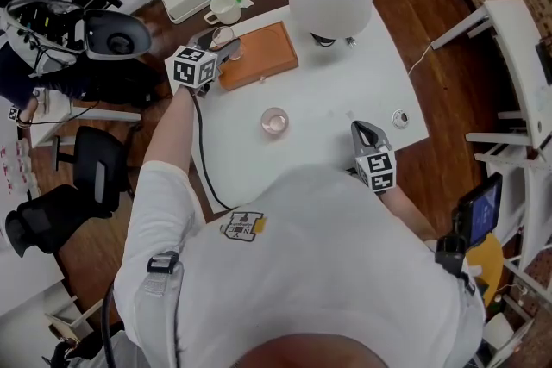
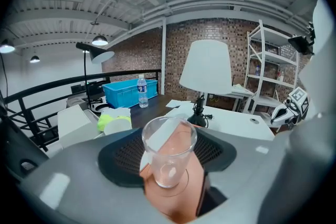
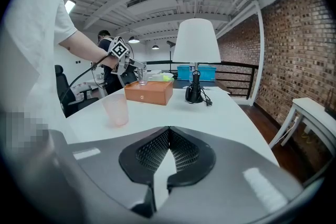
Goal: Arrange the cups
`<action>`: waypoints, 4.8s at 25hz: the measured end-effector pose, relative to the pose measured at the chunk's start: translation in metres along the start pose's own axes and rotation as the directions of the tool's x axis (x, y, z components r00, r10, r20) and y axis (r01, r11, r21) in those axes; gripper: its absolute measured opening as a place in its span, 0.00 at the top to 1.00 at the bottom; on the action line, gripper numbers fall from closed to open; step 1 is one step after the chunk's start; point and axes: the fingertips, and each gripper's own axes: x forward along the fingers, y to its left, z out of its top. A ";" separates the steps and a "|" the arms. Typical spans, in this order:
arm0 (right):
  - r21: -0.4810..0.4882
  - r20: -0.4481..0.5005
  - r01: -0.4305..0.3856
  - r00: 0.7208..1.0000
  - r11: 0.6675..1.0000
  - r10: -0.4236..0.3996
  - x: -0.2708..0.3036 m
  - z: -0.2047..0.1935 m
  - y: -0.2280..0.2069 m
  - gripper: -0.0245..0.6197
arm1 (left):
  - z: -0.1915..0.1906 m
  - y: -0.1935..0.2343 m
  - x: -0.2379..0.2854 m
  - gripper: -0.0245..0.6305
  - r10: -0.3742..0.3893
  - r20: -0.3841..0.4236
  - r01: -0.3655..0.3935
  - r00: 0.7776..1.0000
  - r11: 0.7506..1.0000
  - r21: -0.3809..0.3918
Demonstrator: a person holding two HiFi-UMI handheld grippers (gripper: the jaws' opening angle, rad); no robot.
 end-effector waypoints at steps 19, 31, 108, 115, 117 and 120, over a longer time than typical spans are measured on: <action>-0.008 -0.007 -0.019 1.000 1.000 0.019 0.004 -0.001 0.006 0.96 | -0.001 -0.001 -0.002 0.53 0.015 0.037 -0.015 0.999 1.000 0.009; 0.008 0.006 -0.013 1.000 1.000 0.013 0.003 -0.002 0.004 0.96 | 0.003 0.001 -0.002 0.50 0.030 0.044 -0.031 0.999 0.999 0.029; -0.138 -0.118 -0.302 0.950 0.943 0.288 0.026 -0.046 0.045 0.96 | -0.214 -0.280 -0.104 0.96 0.095 -0.025 -0.088 0.995 0.756 -0.649; -0.140 -0.112 -0.296 0.953 0.945 0.282 0.023 -0.048 0.047 0.96 | -0.212 -0.280 -0.106 0.96 0.097 -0.017 -0.085 0.995 0.761 -0.643; -0.139 -0.111 -0.297 0.953 0.945 0.283 0.021 -0.047 0.048 0.96 | -0.212 -0.279 -0.107 0.96 0.098 -0.017 -0.086 0.995 0.761 -0.642; -0.136 -0.111 -0.295 0.953 0.946 0.281 0.020 -0.048 0.049 0.96 | -0.212 -0.278 -0.107 0.96 0.101 -0.020 -0.090 0.995 0.763 -0.641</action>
